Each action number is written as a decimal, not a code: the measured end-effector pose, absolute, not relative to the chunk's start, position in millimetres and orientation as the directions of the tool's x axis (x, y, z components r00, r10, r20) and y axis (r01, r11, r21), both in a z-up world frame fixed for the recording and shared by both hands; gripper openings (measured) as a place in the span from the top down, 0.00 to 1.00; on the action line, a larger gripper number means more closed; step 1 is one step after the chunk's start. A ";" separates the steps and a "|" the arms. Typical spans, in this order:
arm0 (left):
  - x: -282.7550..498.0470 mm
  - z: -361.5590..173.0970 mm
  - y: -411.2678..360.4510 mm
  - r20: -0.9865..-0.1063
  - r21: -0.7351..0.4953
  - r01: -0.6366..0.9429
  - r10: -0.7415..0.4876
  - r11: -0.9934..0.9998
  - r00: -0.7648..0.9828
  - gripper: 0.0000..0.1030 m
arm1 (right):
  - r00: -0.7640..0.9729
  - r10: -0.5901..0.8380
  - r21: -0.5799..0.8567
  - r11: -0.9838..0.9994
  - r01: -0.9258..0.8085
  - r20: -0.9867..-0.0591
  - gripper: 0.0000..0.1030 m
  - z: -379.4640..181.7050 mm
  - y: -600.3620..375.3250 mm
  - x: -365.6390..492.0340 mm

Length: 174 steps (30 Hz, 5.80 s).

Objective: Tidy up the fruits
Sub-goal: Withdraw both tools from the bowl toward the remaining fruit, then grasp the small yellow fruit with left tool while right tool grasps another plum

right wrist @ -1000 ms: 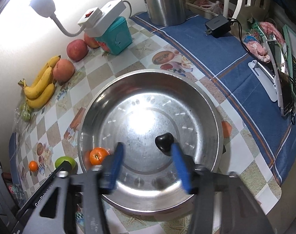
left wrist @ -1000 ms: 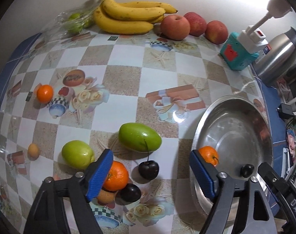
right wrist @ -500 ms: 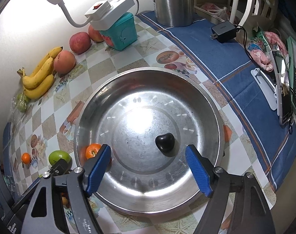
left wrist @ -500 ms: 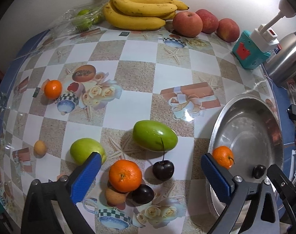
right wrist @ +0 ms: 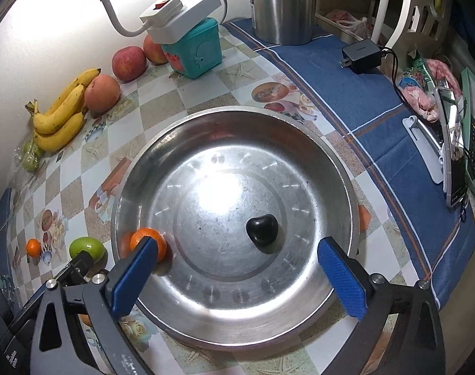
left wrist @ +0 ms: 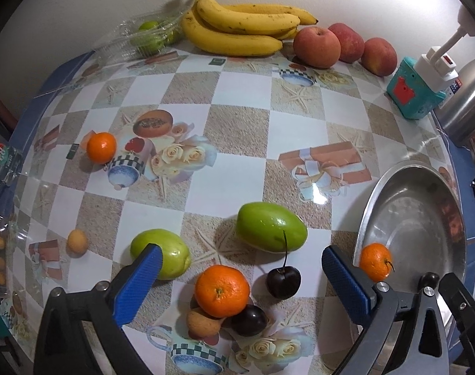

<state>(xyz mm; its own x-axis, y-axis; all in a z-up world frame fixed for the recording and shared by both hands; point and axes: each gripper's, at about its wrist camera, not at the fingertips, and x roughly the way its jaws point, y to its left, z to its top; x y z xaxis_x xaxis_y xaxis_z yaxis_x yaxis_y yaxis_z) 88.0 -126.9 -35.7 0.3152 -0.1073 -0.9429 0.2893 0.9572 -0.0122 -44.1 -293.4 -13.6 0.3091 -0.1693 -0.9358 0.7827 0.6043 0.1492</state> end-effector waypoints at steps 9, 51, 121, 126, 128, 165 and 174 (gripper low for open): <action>87.4 -30.2 -126.6 -0.934 0.032 0.333 -0.091 0.942 0.345 0.00 | 0.311 -0.159 0.156 0.607 0.779 -0.937 0.01 -14.8 -291.0 -42.0; 117.2 -9.1 25.1 -0.921 0.027 0.108 -0.017 0.994 0.388 0.00 | 0.391 0.156 0.323 0.854 0.408 -0.907 0.01 -22.4 -136.3 41.4; 138.4 -54.4 68.1 -0.948 -0.200 -0.130 -0.158 0.971 0.275 0.63 | 0.340 0.223 0.372 0.795 0.480 -0.914 0.65 -51.6 -156.9 27.0; 137.8 -54.2 66.4 -0.947 -0.205 -0.128 -0.164 0.970 0.276 0.67 | 0.341 0.244 0.392 0.782 0.484 -0.908 0.67 -55.2 -158.6 27.2; 138.2 -54.4 64.7 -0.946 -0.209 -0.122 -0.170 0.970 0.275 0.69 | 0.343 0.249 0.398 0.779 0.485 -0.906 0.67 -55.5 -159.2 27.0; 146.2 -44.2 60.8 -0.923 -0.295 -0.136 -0.246 0.946 0.297 0.75 | 0.444 0.289 0.502 0.708 0.497 -0.848 0.74 -41.1 -178.0 18.6; 141.8 -24.7 54.0 -0.907 -0.288 -0.101 -0.238 0.952 0.348 0.75 | 0.505 0.226 0.496 0.708 0.502 -0.833 0.74 -17.1 -188.7 10.9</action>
<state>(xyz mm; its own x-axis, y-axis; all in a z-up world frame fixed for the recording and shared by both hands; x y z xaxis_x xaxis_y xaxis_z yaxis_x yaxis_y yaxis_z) 141.8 54.0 -24.7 0.3483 -0.2375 -0.9068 -0.1012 0.9522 -0.2883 10.9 -188.7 -17.1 0.5049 0.2257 -0.8332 0.5023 0.7082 0.4962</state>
